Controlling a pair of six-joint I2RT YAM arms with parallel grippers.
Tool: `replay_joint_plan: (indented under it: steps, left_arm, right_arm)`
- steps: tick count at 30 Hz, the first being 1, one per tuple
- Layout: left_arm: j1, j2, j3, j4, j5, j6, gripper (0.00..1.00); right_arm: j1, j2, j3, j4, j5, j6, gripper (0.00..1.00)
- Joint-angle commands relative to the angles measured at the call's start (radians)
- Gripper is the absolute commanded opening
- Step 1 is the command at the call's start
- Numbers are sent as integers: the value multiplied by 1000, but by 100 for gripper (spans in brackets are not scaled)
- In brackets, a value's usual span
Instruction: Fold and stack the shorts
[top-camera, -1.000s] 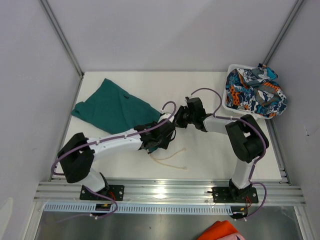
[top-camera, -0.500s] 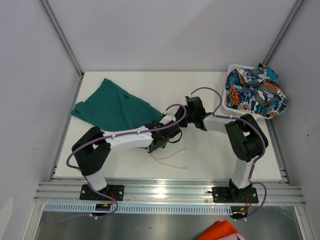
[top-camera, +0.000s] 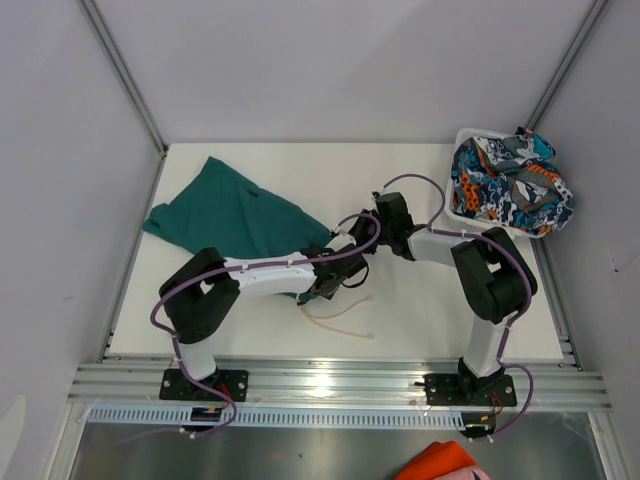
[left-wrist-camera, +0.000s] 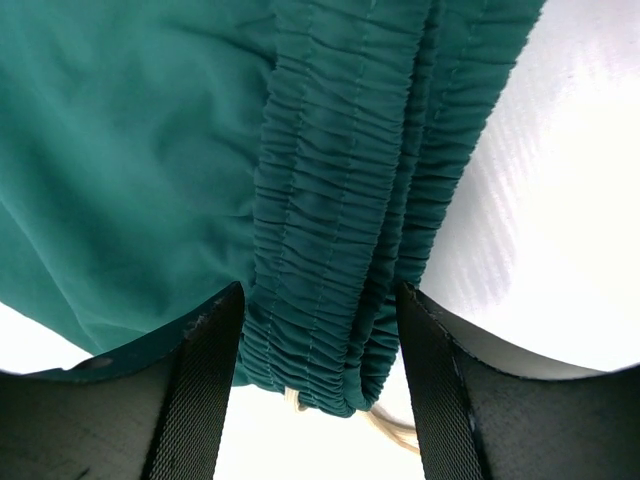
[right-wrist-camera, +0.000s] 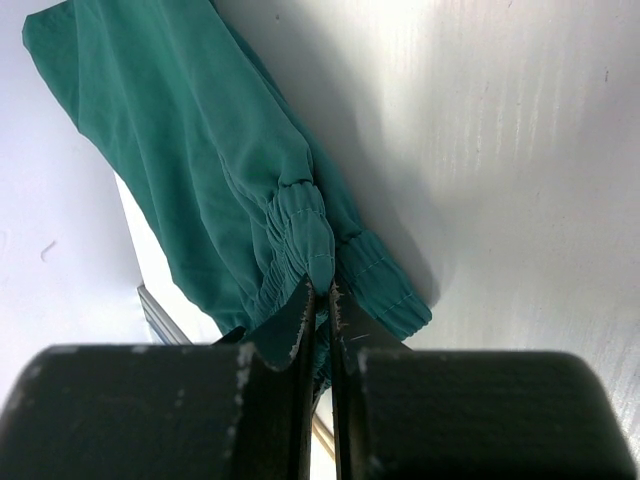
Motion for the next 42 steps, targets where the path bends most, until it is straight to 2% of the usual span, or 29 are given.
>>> replay_joint_plan:
  steps: [1,5,18,33,42]
  left_arm:
    - [-5,-16,-5,35,10,29,66]
    - [-3,18,1,9,-39,26,66]
    - [-2,61,16,0,-55,15,69]
    - [-2,147,81,3,-53,11,68]
    - [-3,153,88,8,-55,3,67]
  right_arm:
    - [-10,7,34,8,-7,-20,0]
    - [-12,5,34,8,-7,-20,0]
    - [-6,-18,23,4,-24,-9,0]
    - [37,-91,-121,125,-79,120,0]
    - [79,-153,-129,103,-36,121,0]
